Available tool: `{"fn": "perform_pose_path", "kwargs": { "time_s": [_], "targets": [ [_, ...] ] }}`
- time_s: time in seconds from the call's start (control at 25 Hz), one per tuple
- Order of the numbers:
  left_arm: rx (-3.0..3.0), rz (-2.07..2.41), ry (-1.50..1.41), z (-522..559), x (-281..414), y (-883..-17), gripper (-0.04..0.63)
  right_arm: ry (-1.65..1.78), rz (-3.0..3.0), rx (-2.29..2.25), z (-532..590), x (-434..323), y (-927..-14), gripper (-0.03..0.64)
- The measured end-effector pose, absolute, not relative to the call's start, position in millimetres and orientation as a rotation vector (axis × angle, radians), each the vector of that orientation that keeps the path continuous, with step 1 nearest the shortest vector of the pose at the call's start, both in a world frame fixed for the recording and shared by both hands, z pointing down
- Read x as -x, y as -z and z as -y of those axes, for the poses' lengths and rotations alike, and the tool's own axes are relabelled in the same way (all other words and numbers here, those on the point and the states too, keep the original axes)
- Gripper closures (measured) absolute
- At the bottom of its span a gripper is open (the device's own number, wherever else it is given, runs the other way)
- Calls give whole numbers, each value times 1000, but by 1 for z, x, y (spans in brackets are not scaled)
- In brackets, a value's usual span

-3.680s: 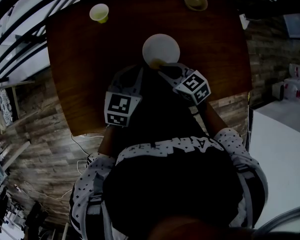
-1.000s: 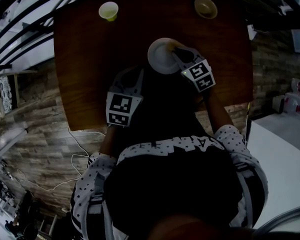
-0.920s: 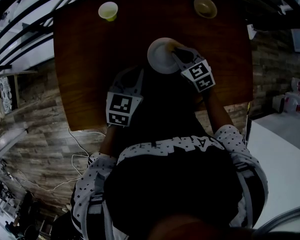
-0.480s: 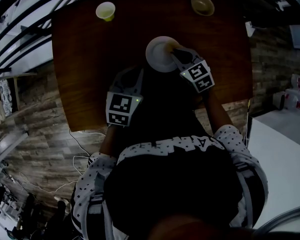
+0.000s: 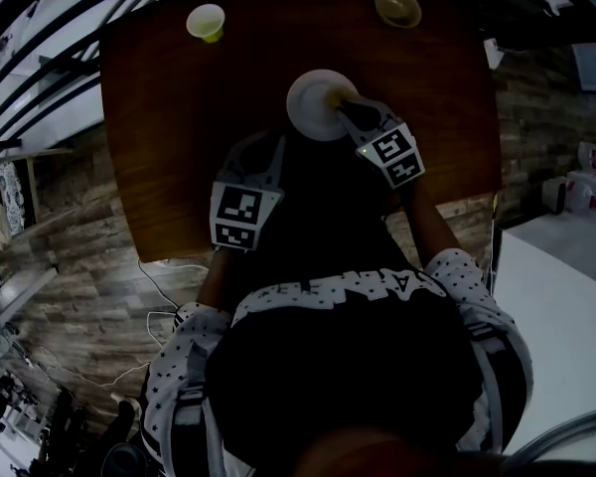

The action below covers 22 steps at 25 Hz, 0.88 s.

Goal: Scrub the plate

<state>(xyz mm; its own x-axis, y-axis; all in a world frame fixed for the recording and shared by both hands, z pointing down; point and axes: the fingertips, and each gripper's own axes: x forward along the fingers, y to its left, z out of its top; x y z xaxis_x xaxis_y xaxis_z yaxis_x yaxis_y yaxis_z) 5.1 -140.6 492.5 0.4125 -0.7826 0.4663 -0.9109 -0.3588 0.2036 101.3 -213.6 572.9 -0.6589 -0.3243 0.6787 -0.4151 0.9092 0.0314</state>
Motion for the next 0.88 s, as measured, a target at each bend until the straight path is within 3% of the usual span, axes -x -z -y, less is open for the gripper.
{"fn": "perform_pose_path", "kwargs": {
  "time_s": [0.88],
  "targets": [
    [-2260,1430,-401,134,-8,-491,581,-174,2336,-524,197,-103,-574,566]
  ]
}}
